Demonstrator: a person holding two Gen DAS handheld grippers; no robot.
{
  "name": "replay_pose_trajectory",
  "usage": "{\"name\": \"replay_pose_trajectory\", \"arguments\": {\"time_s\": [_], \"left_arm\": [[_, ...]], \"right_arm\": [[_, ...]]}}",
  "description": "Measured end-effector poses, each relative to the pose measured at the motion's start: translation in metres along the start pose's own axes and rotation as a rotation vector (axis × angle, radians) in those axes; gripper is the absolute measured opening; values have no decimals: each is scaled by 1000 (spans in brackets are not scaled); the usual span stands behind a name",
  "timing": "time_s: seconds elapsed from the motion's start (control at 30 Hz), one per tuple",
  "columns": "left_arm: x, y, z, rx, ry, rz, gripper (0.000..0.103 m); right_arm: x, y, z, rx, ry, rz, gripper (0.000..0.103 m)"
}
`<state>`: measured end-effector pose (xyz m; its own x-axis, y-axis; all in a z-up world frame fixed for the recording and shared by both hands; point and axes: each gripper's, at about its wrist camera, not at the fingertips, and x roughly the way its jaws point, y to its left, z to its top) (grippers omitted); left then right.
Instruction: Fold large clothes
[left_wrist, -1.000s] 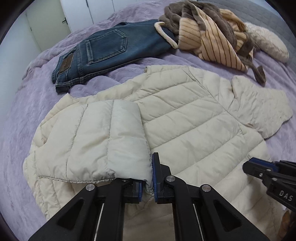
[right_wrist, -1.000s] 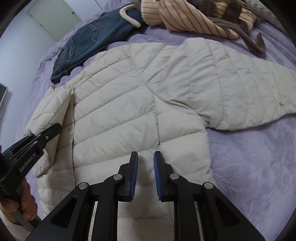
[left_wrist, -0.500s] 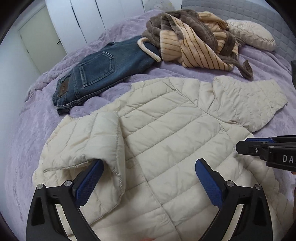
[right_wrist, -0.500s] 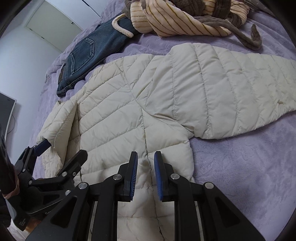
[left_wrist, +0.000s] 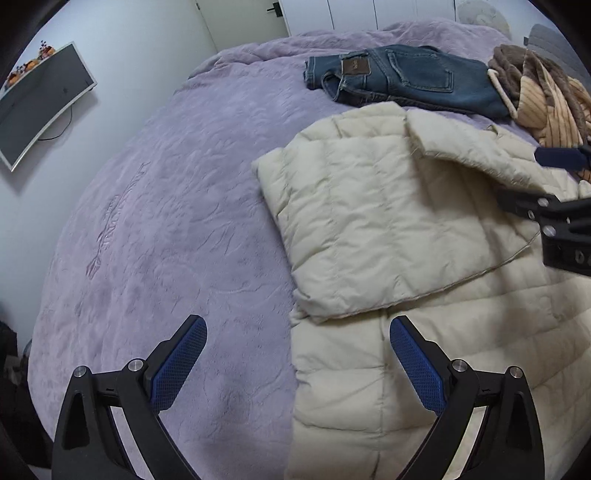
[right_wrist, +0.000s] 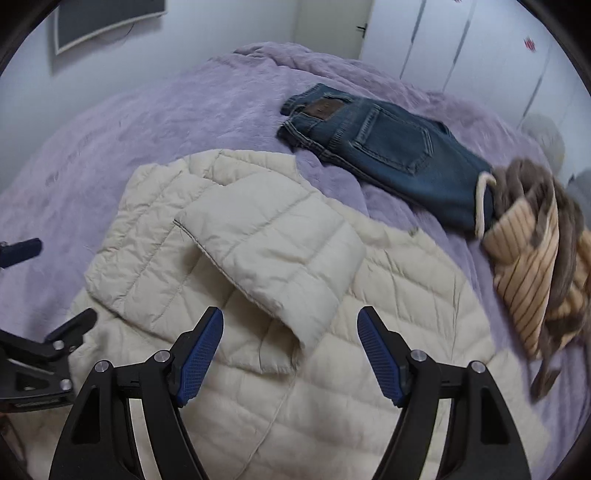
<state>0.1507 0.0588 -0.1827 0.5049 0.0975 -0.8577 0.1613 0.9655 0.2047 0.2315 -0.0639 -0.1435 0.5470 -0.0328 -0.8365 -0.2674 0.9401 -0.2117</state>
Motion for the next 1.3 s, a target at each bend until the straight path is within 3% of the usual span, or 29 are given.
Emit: {"name": "replay_pose_trajectory", "arguments": {"time_s": [0.07,0.1,0.13,0.17,0.3,0.43,0.6,0.77,0.97,1.2,1.3], "left_arm": [[10,-3,-2,7,8,19,100],[14,-5,-1,8,9,25,100],[19,-8,1,7,7,35,100],[22,-10,3,4,4,44,100],[33,-5,12,-29,-21,90,100],[47,23,23,-98,-14,140,100],[52,41,27,-72,-37,145,100],[43,36,24,75,-81,140,100],[31,50,21,166,-71,32,100],[16,68,24,81,-5,-108,100],[9,78,28,26,81,-286,100]], "right_arm": [[18,12,11,-53,11,-85,75],[24,12,15,-51,13,-120,64],[26,8,19,-20,8,-119,14],[25,-3,18,43,13,-91,4],[10,-70,0,451,-33,56,5],[18,-130,-59,844,23,136,6],[45,-151,-120,1122,105,254,6],[54,-144,-124,1140,102,256,6],[62,-147,-127,1152,104,277,6],[65,-147,-129,1169,104,284,6],[64,-146,-129,1163,103,272,6]]}}
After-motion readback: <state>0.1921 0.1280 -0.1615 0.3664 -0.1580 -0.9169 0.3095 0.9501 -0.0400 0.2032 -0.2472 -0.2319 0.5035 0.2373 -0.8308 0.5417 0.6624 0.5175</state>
